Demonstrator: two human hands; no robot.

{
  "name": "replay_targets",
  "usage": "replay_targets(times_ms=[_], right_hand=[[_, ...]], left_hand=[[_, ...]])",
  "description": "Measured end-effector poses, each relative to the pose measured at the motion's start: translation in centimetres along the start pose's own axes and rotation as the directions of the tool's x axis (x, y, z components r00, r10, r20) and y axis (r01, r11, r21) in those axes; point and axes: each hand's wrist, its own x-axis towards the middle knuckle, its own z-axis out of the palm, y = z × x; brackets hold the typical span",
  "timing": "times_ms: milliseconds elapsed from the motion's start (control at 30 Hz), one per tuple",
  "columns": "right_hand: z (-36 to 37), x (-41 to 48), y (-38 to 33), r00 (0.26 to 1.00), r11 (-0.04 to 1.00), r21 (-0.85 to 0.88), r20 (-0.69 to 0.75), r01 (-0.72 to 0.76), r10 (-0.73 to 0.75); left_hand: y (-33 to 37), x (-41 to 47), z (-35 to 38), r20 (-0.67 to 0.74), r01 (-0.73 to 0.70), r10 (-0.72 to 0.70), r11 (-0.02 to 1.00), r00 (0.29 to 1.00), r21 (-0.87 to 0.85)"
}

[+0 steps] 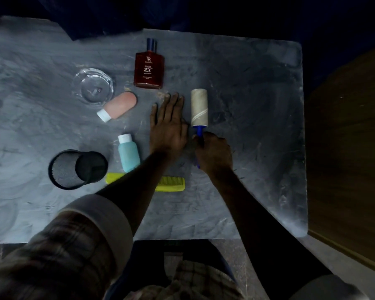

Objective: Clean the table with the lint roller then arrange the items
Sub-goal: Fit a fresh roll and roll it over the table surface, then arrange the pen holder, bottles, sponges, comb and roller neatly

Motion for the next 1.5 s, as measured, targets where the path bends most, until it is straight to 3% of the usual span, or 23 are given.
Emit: replay_targets(times_ms=[200,400,600,733,867,967,1033,1233,1367,1500], right_hand=[[-0.1,-0.4,0.3,0.995,0.995,-0.046,0.046,-0.088,0.09],[-1.3,-0.9,0.3,0.978,0.99,-0.083,0.166,-0.116,0.128],[-3.1,-1.3,0.4,0.965,0.99,-0.031,0.223,-0.138,0.142],[-4.6,-1.1,0.5,0.985,0.996,-0.049,0.152,-0.074,0.08],[-5.7,-0.8,-1.6,0.987,0.995,-0.043,0.138,0.086,-0.079],[-5.7,-0.3,-5.4,0.978,0.984,0.049,0.11,0.172,-0.177],[-5.2,0.4,-8.4,0.969,0.971,0.053,0.067,0.234,-0.238],[-1.9,3.9,-17.0,0.943,0.943,0.044,0.035,0.331,-0.332],[0.8,6.0,-22.1,0.951,0.951,0.024,0.004,0.309,-0.31],[3.4,8.2,-25.2,0.965,0.962,-0.078,0.037,0.261,-0.259]], left_hand=[[0.9,-0.9,-2.5,-0.014,0.049,-0.054,0.965,0.998,-0.257],[2.0,-3.1,-3.8,-0.009,0.014,-0.02,0.907,1.0,-0.421],[3.4,-7.2,-5.9,-0.103,-0.002,-0.061,0.848,0.993,-0.53],[2.2,-10.0,-9.5,-0.211,-0.042,-0.115,0.785,0.971,-0.619],[-2.1,-10.9,-14.0,-0.344,-0.002,-0.332,0.717,0.878,-0.697],[-6.8,-9.9,-16.6,-0.304,0.148,-0.539,0.64,0.786,-0.754],[-10.3,-8.6,-17.6,-0.251,0.226,-0.596,0.61,0.763,-0.76],[-19.5,-1.5,-17.2,-0.036,0.414,-0.66,0.512,0.751,-0.753],[-23.0,1.6,-15.8,0.103,0.494,-0.64,0.471,0.762,-0.731],[-23.6,3.0,-14.8,0.258,0.512,-0.577,0.333,0.775,-0.792]])
